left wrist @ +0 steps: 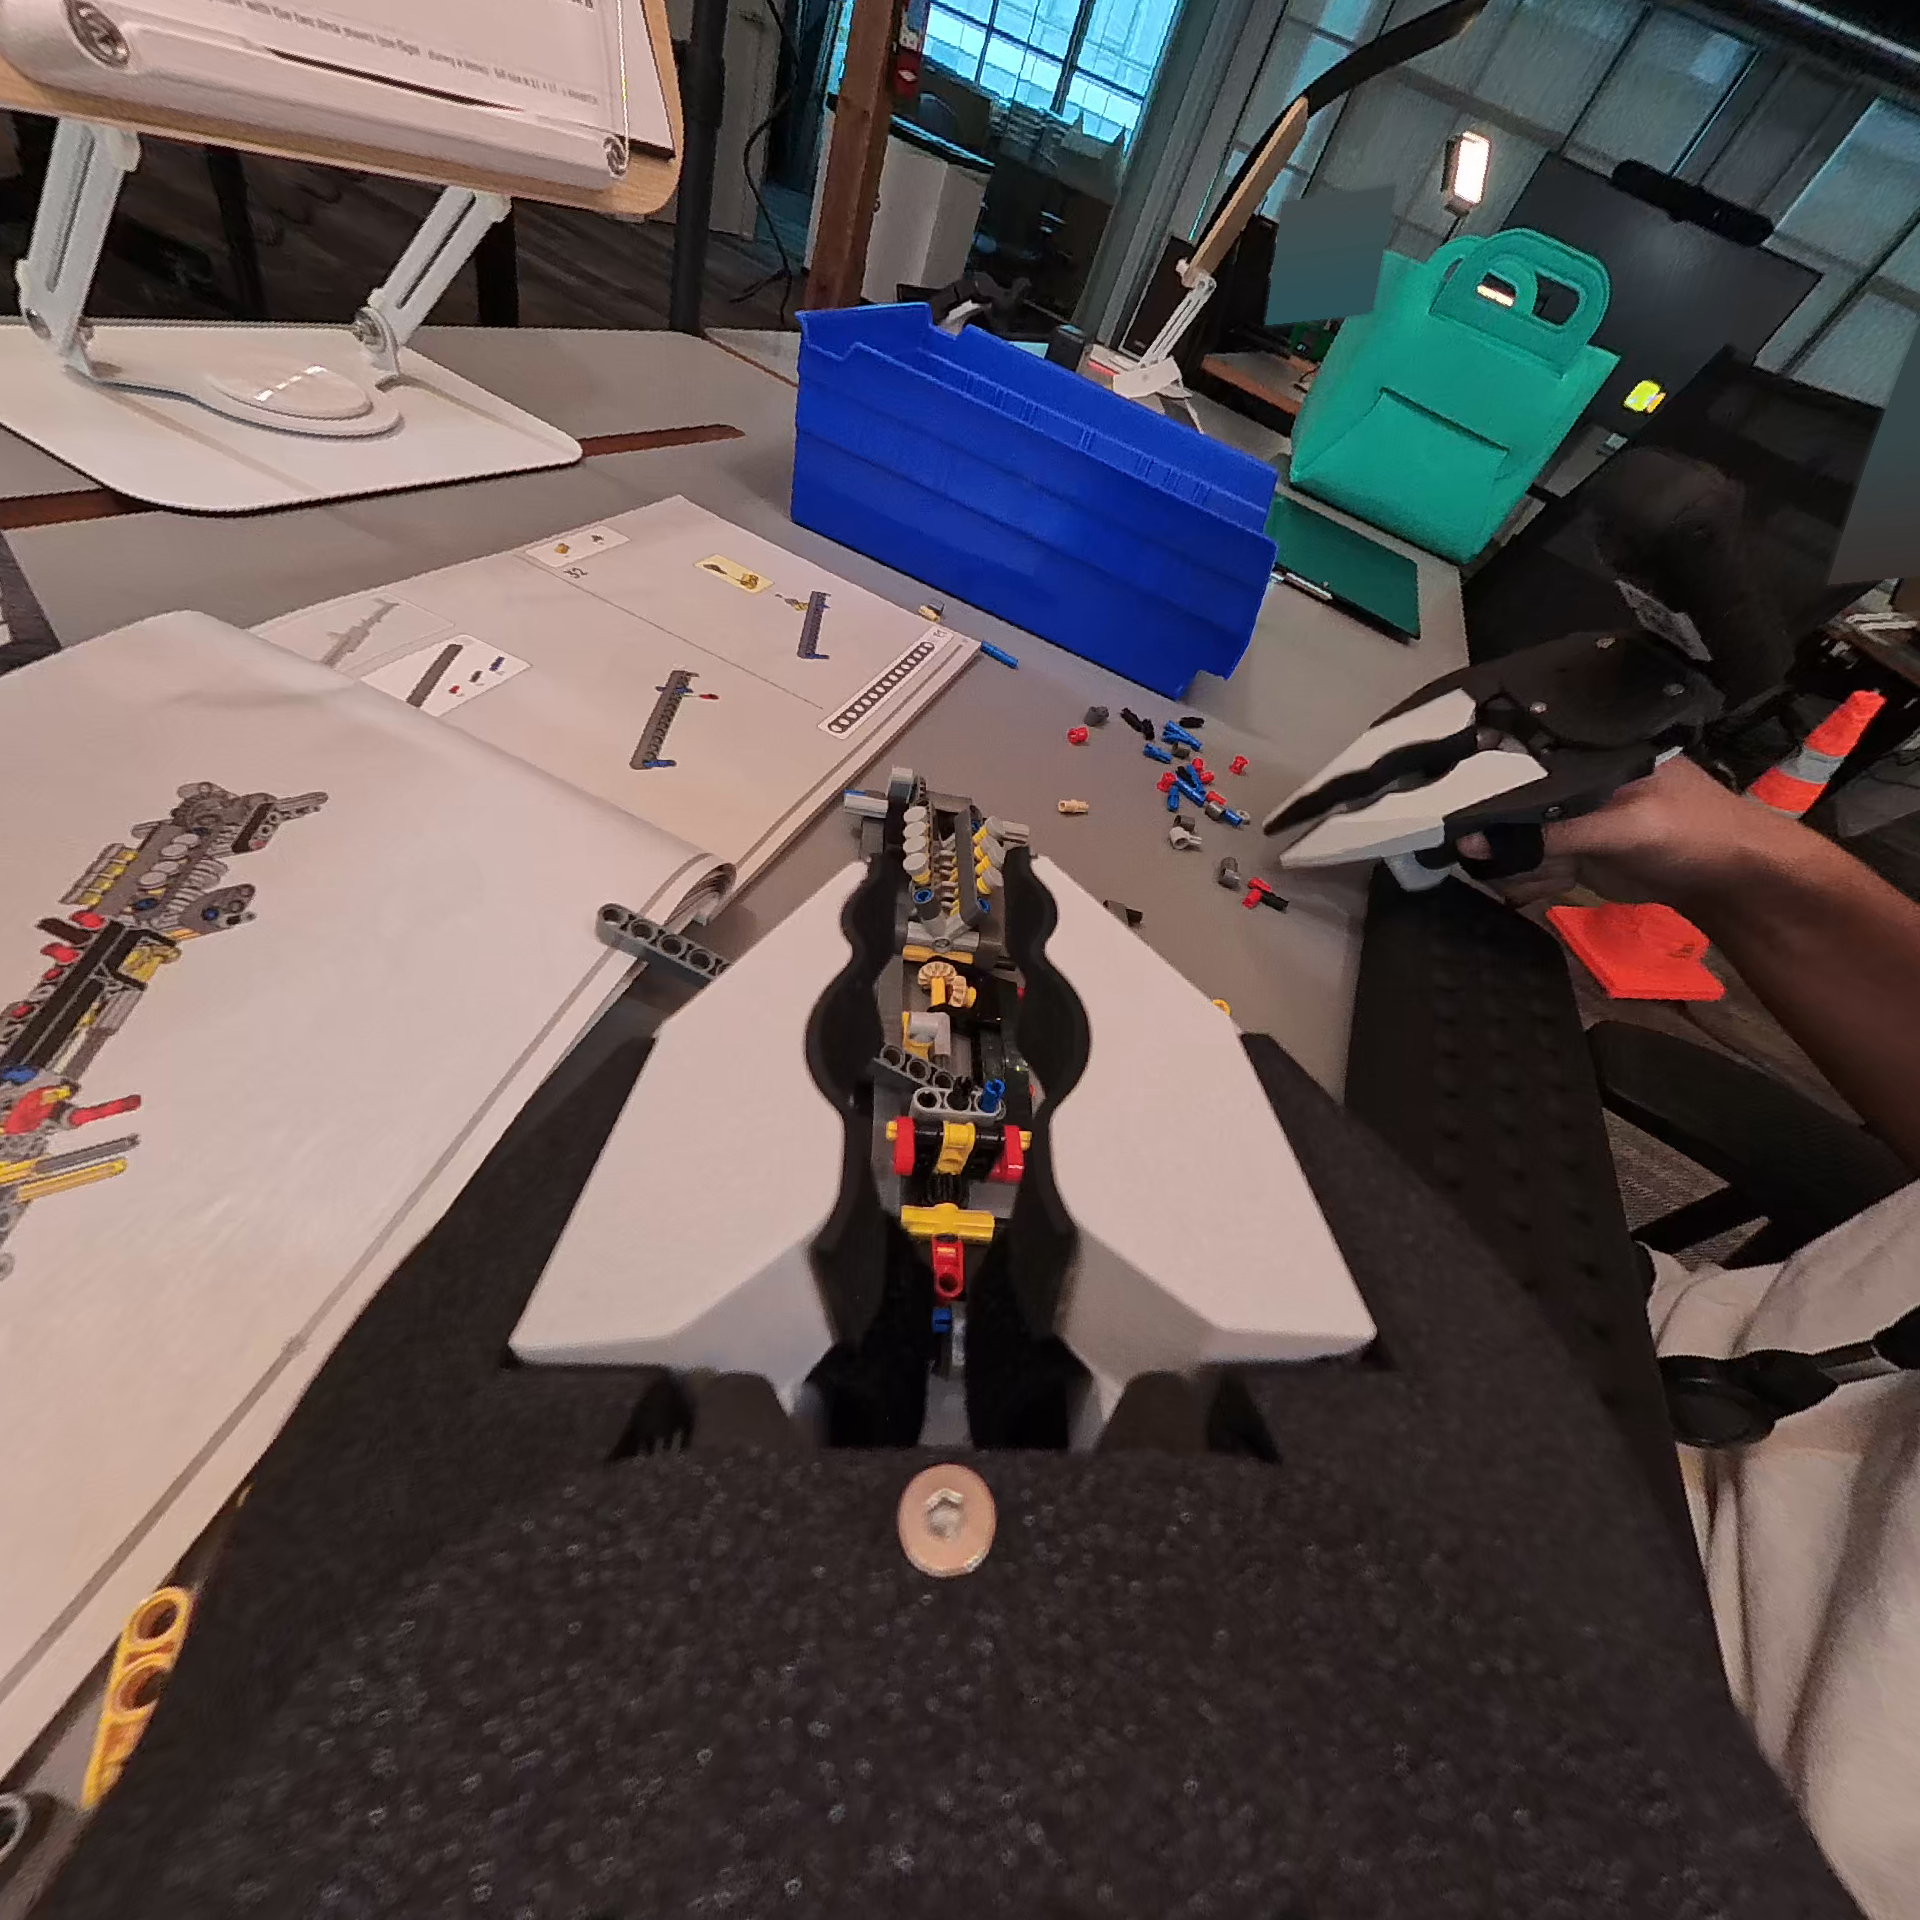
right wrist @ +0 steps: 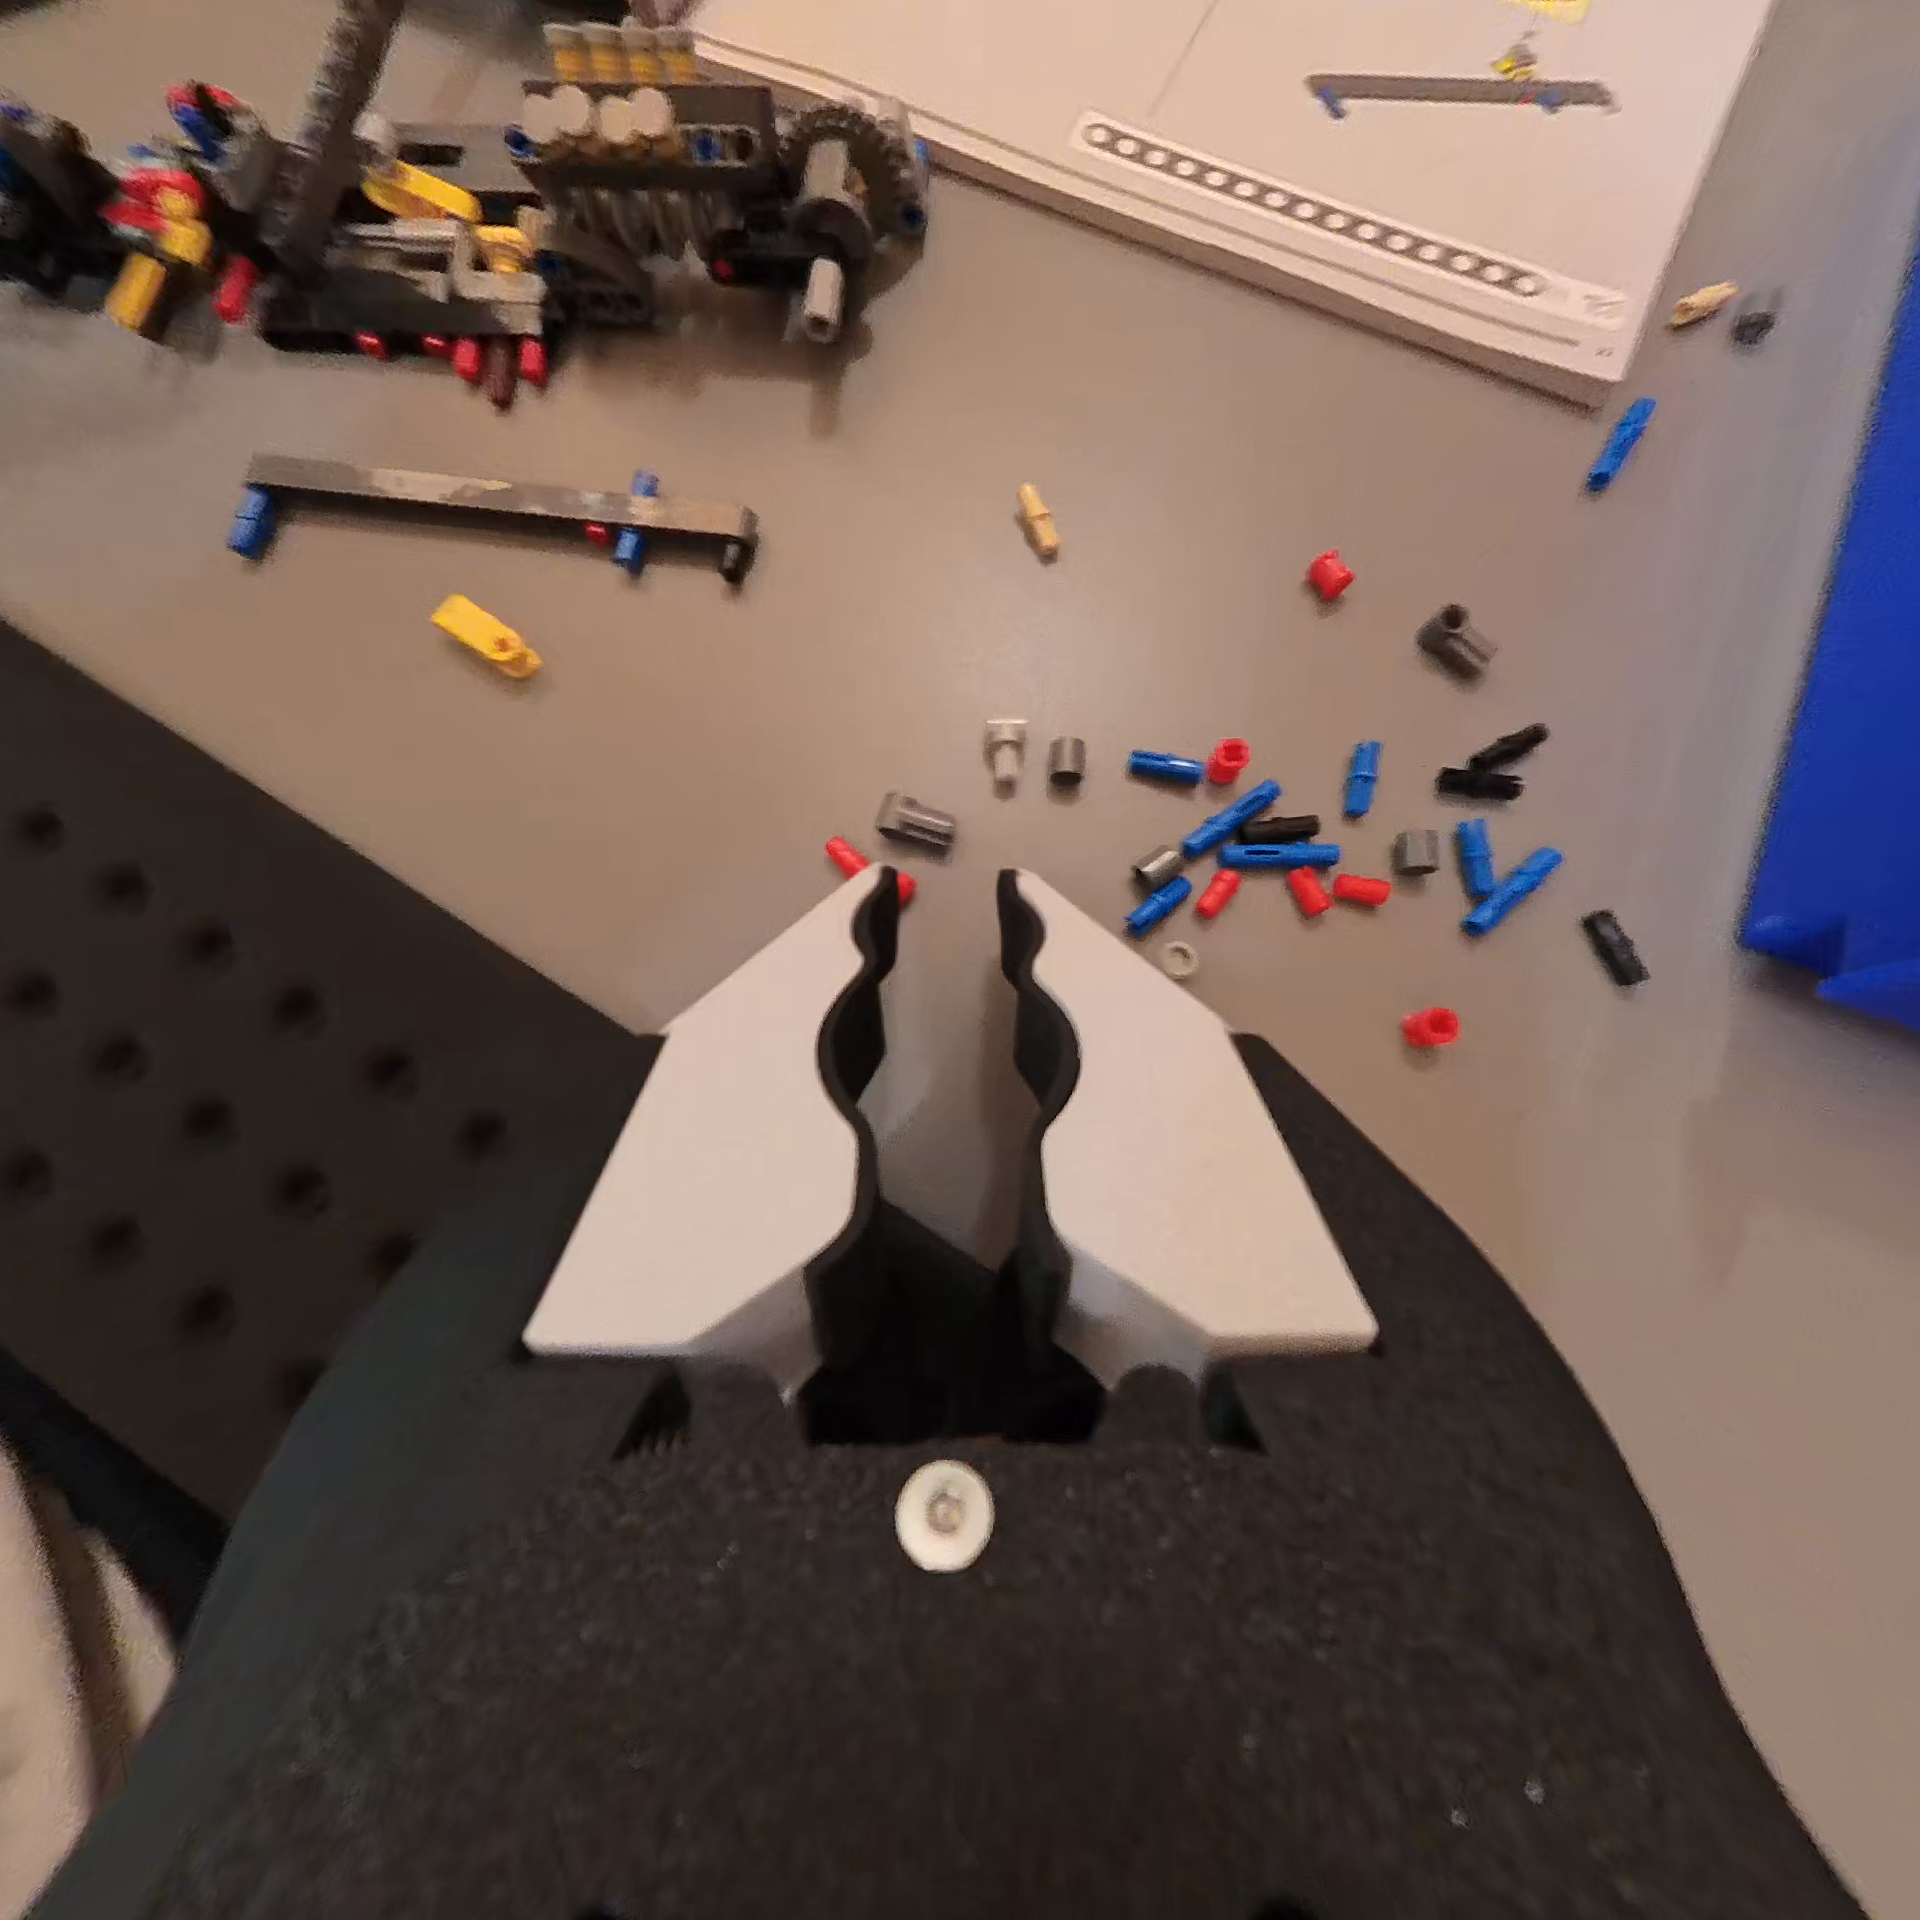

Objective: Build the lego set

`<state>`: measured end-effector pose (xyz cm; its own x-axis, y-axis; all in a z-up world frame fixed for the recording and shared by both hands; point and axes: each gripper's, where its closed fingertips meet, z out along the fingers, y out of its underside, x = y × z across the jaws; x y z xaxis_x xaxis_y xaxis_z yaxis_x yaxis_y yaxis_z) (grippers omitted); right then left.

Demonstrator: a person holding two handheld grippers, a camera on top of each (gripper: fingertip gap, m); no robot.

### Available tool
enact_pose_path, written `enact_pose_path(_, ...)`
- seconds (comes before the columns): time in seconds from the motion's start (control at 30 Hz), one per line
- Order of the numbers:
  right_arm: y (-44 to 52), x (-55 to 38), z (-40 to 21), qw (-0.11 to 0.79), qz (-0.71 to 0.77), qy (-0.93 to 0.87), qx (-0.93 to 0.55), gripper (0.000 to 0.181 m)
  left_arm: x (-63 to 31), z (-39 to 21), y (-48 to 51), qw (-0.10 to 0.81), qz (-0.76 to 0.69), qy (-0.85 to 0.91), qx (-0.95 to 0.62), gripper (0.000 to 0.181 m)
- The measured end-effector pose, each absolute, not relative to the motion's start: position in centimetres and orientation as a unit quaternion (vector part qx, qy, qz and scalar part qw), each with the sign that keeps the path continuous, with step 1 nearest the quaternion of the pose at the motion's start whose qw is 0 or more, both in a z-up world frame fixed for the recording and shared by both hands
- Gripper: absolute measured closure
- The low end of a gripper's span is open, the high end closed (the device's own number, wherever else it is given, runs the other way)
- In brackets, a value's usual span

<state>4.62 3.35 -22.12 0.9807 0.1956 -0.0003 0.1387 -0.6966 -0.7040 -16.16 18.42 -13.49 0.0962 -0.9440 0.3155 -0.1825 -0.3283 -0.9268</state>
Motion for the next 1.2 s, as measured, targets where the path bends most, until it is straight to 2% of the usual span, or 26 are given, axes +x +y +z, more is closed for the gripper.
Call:
enact_pose_path(0.1, 3.5, 6.0, -21.7, 0.383, 0.0, -0.084, -0.92, 0.164, -16.1, -13.6, 18.3, 0.376, -0.505, 0.444, -0.638, 0.161)
enact_pose_path(0.2, 4.6, 5.3, -21.3, 0.393, 0.036, -0.072, -0.916, 0.164, -16.1, -13.5, 18.3, 0.376, -0.505, 0.446, -0.636, 0.162)
enact_pose_path(0.33, 5.9, 4.8, -22.7, 0.368, 0.005, -0.11, -0.923, 0.164, -16.1, -13.6, 18.2, 0.379, -0.499, 0.45, -0.636, 0.161)
enact_pose_path(0.73, 6.5, 4.0, -23.5, 0.34, 0.045, -0.13, -0.93, 0.178, -16.0, -13.2, 17.5, 0.389, -0.494, 0.471, -0.619, 0.161)
enact_pose_path(0.83, 7.6, 1.3, -21.6, 0.368, 0.139, -0.128, -0.91, 0.178, -15.4, -13.1, 15.6, 0.423, -0.456, 0.535, -0.571, 0.158)
enact_pose_path(0.93, 8.9, -4.1, -17.8, 0.381, 0.33, -0.131, -0.854, 0.179, -14.7, -14.1, 12.5, 0.48, -0.357, 0.645, -0.476, 0.153)
enact_pose_path(1.0, 8.4, -8.5, -15.6, 0.325, 0.471, -0.16, -0.804, 0.179, -14.3, -14.5, 10.4, 0.503, -0.317, 0.69, -0.413, 0.152)
enact_pose_path(1.13, 7.2, -13.7, -12.8, 0.239, 0.589, -0.248, -0.731, 0.179, -14.6, -14.0, 7.4, 0.481, -0.367, 0.703, -0.374, 0.151)
enact_pose_path(1.2, 6.6, -15.0, -12.8, 0.188, 0.597, -0.289, -0.724, 0.179, -15.0, -13.5, 7.1, 0.475, -0.391, 0.697, -0.368, 0.154)
